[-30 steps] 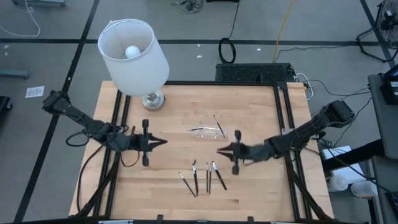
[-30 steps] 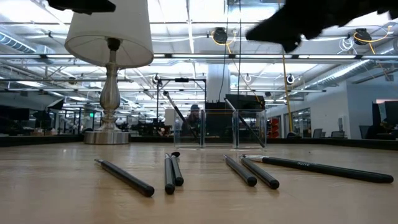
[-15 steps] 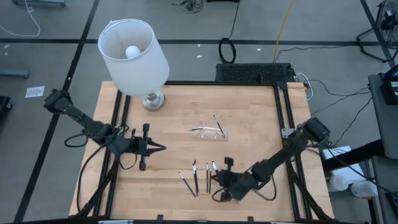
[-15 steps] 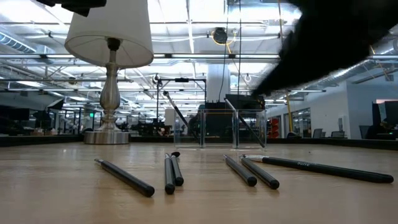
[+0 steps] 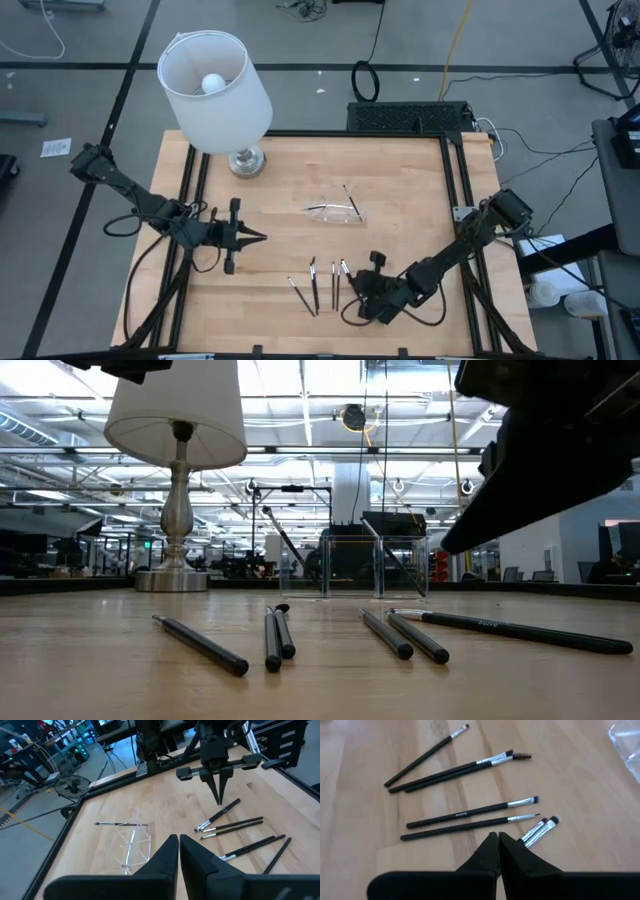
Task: Put items in baskets/containers
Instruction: Put the eyeshadow brush into the transparent organizer
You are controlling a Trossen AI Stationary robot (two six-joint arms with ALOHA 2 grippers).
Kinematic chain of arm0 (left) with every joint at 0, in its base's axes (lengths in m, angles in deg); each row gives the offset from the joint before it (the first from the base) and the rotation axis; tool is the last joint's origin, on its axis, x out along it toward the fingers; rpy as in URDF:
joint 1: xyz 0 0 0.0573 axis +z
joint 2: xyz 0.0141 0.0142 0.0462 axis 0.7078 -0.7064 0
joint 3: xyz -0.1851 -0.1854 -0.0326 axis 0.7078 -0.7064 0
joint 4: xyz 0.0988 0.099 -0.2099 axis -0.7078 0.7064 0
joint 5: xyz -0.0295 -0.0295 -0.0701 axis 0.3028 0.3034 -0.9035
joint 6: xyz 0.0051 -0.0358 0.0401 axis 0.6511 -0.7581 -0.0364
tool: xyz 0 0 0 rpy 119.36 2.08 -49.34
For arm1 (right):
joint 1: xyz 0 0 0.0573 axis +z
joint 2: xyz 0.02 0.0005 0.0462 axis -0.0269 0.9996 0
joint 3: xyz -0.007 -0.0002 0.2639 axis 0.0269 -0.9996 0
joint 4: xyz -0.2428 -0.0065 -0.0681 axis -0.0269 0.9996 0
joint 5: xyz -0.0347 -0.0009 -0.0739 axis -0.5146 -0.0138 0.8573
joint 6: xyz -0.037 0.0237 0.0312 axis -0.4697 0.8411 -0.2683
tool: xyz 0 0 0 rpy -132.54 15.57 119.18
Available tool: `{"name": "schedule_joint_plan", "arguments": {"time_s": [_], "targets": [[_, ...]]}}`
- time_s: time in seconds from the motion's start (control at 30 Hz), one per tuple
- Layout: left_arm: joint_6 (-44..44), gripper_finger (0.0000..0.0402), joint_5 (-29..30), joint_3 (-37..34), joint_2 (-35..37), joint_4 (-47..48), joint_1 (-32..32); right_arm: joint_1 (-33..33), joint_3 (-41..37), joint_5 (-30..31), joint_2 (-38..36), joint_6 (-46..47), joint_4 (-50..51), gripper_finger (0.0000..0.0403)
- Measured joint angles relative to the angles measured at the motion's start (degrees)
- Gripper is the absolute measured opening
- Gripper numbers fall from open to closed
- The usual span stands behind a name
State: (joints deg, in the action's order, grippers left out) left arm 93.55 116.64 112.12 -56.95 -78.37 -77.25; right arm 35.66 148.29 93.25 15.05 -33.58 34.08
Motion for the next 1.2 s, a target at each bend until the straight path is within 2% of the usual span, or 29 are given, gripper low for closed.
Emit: {"name": "schedule_joint_plan", "arguments": {"time_s": [0.4, 0.57, 1.03, 1.2], "targets": [[0.15, 0.0026, -0.02, 0.00, 0.00, 0.06, 0.44, -1.15, -0.02, -0.38, 1.45, 0.36, -0.16, 0.0000], [-0.09, 0.0026, -0.02, 0.00, 0.00, 0.04, 0.44, -1.29, -0.02, -2.59, 1.45, 0.28, -0.12, 0.0000], [-0.76, 0.0026, -0.04, 0.00, 0.00, 0.07, 0.44, -2.13, -0.04, -1.53, 1.45, 0.31, 1.24, 0.0000], [-0.76, 0.0026, -0.04, 0.00, 0.00, 0.07, 0.44, -2.52, -0.07, -3.42, 1.45, 1.80, 1.66, 0.0000]]}}
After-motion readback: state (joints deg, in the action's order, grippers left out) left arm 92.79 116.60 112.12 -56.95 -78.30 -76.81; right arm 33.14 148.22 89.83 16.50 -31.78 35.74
